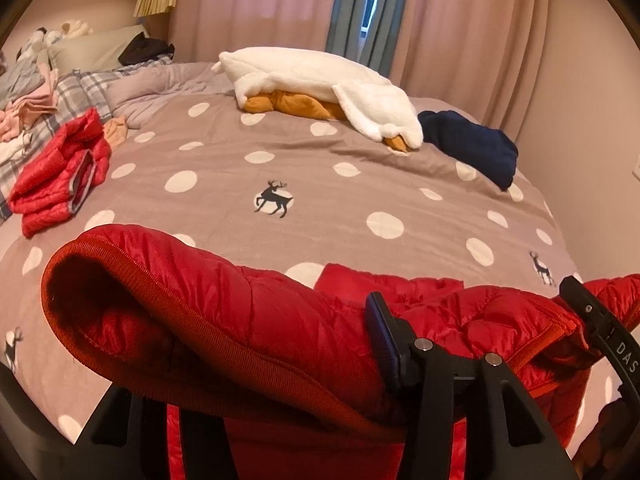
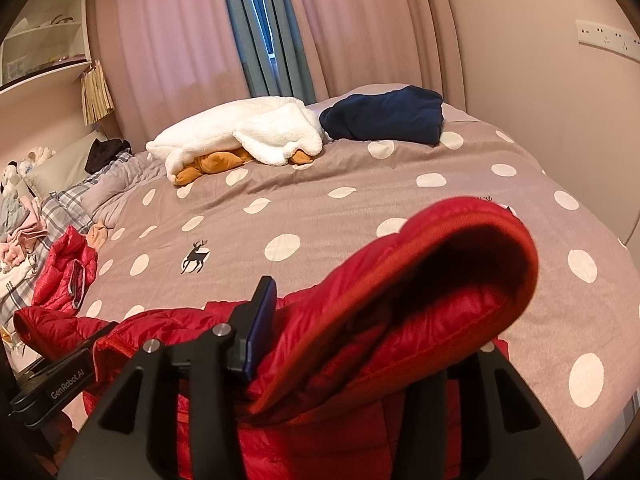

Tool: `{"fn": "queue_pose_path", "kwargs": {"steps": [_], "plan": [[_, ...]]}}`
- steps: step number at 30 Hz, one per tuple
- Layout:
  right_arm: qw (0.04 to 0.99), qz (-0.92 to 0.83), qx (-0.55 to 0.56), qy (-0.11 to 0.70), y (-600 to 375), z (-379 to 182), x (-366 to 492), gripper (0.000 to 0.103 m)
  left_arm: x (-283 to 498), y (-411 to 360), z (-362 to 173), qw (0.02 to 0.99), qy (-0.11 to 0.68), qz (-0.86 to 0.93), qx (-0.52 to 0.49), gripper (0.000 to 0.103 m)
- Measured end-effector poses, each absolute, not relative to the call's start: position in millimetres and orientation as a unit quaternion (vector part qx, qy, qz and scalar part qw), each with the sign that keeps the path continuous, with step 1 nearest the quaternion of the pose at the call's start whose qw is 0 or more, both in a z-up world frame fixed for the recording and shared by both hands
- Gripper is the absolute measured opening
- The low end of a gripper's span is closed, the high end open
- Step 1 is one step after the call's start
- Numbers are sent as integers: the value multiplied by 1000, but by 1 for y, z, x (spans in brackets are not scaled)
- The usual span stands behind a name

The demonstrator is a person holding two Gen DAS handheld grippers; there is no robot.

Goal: Fold large clothes

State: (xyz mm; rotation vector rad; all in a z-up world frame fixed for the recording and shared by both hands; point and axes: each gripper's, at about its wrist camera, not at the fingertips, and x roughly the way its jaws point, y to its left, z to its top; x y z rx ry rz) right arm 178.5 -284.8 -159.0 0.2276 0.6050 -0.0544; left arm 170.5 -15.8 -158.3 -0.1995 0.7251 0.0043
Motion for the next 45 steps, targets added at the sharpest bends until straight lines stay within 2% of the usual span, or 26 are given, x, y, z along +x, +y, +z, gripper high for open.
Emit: {"fn": "queue_pose_path", "kwargs": {"steps": [3,5,12,16,19,21,22,23,37,43,45], "plan": [[948,-20,115,295,-285,-158,178,56,169,-12,-157,931,350,-1,-106,59],[949,-15,116,292,-285,-158,177,63,167,-10,-154,934,339,-5,-112,70],[955,-13,112,275,-285,-152,175,84,163,-14,-149,944,313,-13,-101,73],[959,-17,100,264,-285,-147,173,89,163,-15,-149,944,311,-22,-104,74],[961,-17,98,259,-287,-145,173,92,164,-14,-149,942,315,-32,-110,74],[960,-18,100,261,-288,-145,174,93,165,-13,-149,942,315,-35,-111,80],[960,-19,101,262,-290,-145,175,94,165,-13,-149,942,313,-38,-113,88],[959,-19,102,263,-291,-145,176,94,164,-13,-149,943,310,-41,-116,89],[955,-20,107,276,-294,-151,184,96,170,-15,-155,951,290,-22,-103,89],[945,-37,116,305,-300,-180,206,96,201,-14,-199,951,294,54,-79,89],[938,-54,116,322,-305,-201,219,97,218,-11,-226,939,325,87,-66,89]]}}
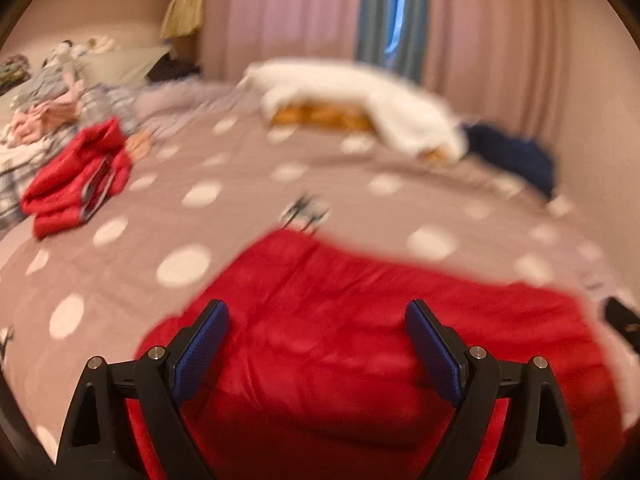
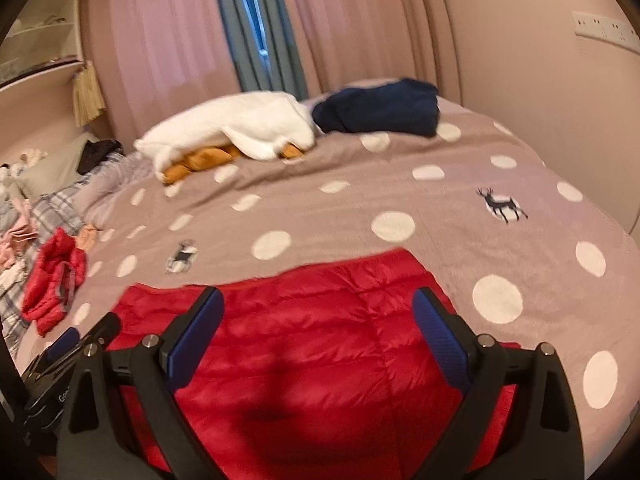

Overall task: Fold large clothes
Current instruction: 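Lower the jacket onto the bed and open both tools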

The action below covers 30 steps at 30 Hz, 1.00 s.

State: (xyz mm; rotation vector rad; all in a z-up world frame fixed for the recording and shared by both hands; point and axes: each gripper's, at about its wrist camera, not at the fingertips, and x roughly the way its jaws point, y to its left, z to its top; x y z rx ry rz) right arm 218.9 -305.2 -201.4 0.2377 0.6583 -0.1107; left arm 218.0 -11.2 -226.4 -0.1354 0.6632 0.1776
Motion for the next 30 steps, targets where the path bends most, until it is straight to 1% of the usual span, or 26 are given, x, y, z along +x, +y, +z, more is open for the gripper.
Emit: {"fn": "queue_pose_path", "kwargs": {"steps": [1,3,4,5,10,30], "plan": [[931,-64,117,340,-308,-217,228,97,227,-11,-242,934,339,92,-64,90],[909,-77,133,386,-315,-255,246,97,231,-9,-258,940,320,84,-85,91],[903,-73,155,394,-320,-271,251,100,228,-9,-259,945,304,81,-91,91],[905,-71,175,382,-325,-279,253,102,225,-9,-259,948,294,79,-93,92],[920,-87,160,348,-316,-284,243,103,225,-5,-258,946,297,72,-104,93],[917,-88,160,354,-319,-285,248,103,230,-11,-258,946,301,75,-98,93]]}}
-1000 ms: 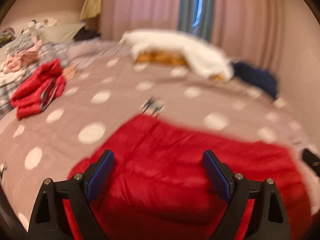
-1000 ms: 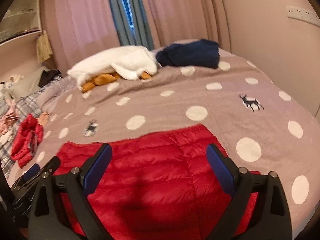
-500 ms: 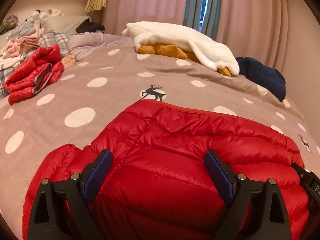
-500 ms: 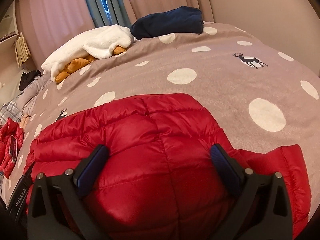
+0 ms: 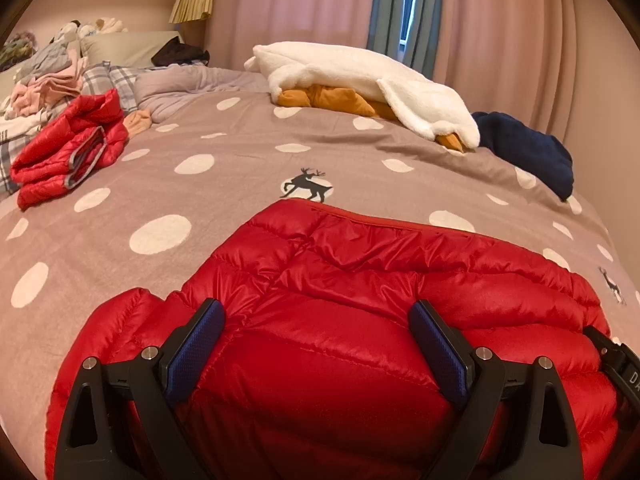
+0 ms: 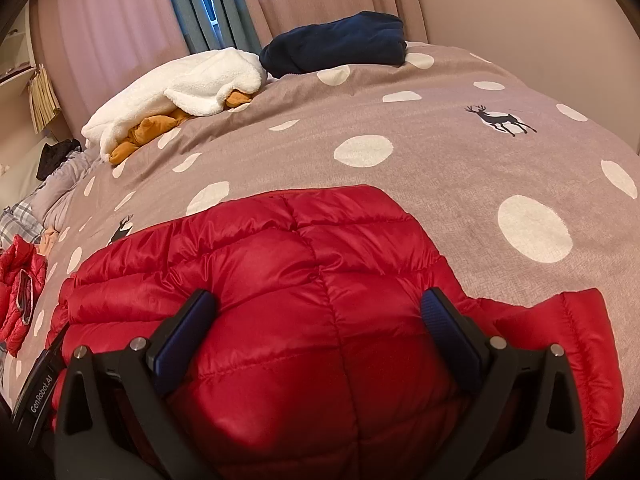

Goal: Fold large clothes

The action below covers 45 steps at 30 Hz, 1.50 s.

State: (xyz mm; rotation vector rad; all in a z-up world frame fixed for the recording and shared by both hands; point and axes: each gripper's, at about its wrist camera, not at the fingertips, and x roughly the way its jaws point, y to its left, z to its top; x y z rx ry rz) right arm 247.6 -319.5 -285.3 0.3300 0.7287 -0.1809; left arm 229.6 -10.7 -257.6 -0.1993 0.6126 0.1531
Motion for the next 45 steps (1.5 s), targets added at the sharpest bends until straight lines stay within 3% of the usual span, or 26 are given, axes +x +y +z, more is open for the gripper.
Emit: {"fn": "queue_pose_path", "kwargs": {"steps": [23,29,37,45], "plan": [[918,-85,167,350,-321,-282,246,103,227,-8,-256,946,299,73,-103,93],[920,-110,155,342,-327,-262,231,103,193,18,-227,961,222,106,-126,93],[925,-180,125,311,-361,-232,205,103,193,85,-240,930,276,160,-181,93],[892,-211,163,365,-394,-265,208,102,191,111,-270,909,308,126,-249,93]]}}
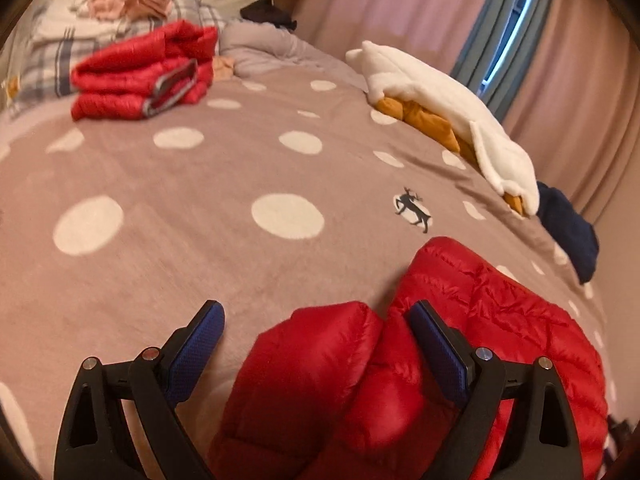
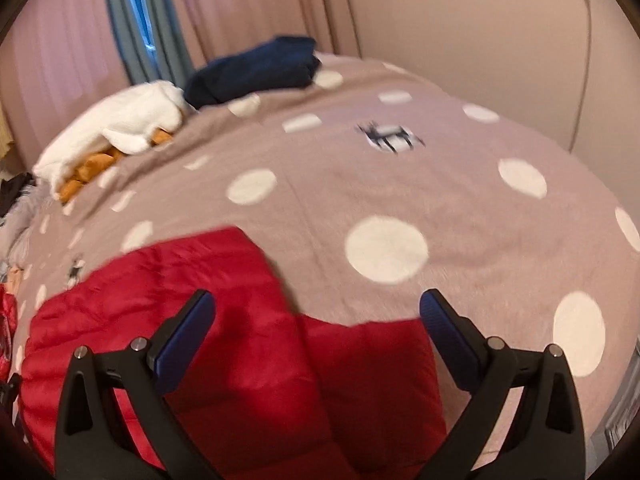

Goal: Fold large clothes

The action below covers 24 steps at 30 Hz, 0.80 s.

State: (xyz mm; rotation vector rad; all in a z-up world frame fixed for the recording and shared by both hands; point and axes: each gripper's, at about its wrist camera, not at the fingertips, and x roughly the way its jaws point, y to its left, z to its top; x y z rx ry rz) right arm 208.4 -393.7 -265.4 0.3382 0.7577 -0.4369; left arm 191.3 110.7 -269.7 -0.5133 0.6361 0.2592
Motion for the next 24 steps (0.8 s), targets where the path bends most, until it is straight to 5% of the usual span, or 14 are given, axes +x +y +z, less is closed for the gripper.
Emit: {"fn": "queue_pose_path", "kwargs": {"steps": [24], "plan": [[898,-180,193,353,-400,-270,175,102,166,109,-258,925,305,98,-204,93]]}}
